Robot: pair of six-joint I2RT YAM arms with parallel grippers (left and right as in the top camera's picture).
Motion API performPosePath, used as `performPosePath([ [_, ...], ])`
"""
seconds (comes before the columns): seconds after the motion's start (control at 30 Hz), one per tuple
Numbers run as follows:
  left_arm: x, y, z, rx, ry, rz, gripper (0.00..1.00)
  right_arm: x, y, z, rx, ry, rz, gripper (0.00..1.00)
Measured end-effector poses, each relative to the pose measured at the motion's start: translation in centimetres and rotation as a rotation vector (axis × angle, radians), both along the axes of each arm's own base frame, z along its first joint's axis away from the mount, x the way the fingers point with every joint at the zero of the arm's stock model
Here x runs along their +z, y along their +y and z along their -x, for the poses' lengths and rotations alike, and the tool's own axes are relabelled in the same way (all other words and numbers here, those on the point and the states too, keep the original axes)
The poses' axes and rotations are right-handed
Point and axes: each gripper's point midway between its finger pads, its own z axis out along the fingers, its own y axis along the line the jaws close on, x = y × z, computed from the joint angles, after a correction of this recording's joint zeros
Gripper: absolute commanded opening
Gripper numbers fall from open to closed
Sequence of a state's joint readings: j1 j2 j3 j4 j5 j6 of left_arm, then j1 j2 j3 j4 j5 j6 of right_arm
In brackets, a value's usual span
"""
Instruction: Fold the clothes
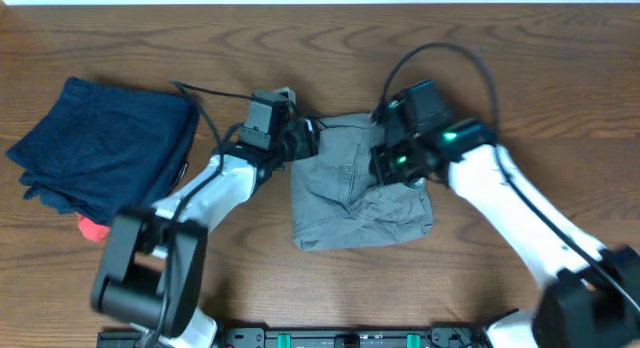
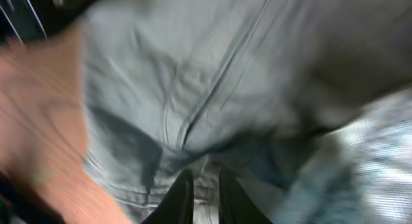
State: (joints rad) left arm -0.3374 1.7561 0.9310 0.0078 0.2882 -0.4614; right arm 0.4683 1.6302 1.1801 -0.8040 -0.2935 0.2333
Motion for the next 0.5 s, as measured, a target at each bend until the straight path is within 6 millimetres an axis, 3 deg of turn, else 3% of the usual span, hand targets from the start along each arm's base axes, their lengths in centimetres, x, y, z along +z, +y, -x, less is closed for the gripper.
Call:
performPosePath([
  [0.1, -2.1, 0.1, 0.9, -0.01, 0.07, -0.015, 0.66, -3.3, -0.6, 3.4, 0.029, 0.167, 0.09, 0.12],
  [0.27, -3.2, 0.4, 2.5, -0.027, 0.15, -0.034, 0.67, -7.7, -4.6, 8.0, -0.037, 0.357, 0.302, 0.12],
  [0.37, -3.4, 0.5, 3.8, -0.039, 0.217, -0.042, 0.64, -9.9, -6.4, 9.3, -0.101, 0.385, 0.372, 0.11],
  [0.4, -3.4, 0.5, 4.5, -0.046, 0.246, -0.041, 0.56, -10.3, -6.8, 9.6, -0.127, 0.393, 0.382, 0.11],
  [0.5, -3.7, 0.2, 6.7, -0.072, 0.346, -0.017, 0.51, -10.4, -7.2, 9.3, -0.204, 0.391, 0.37, 0.12],
])
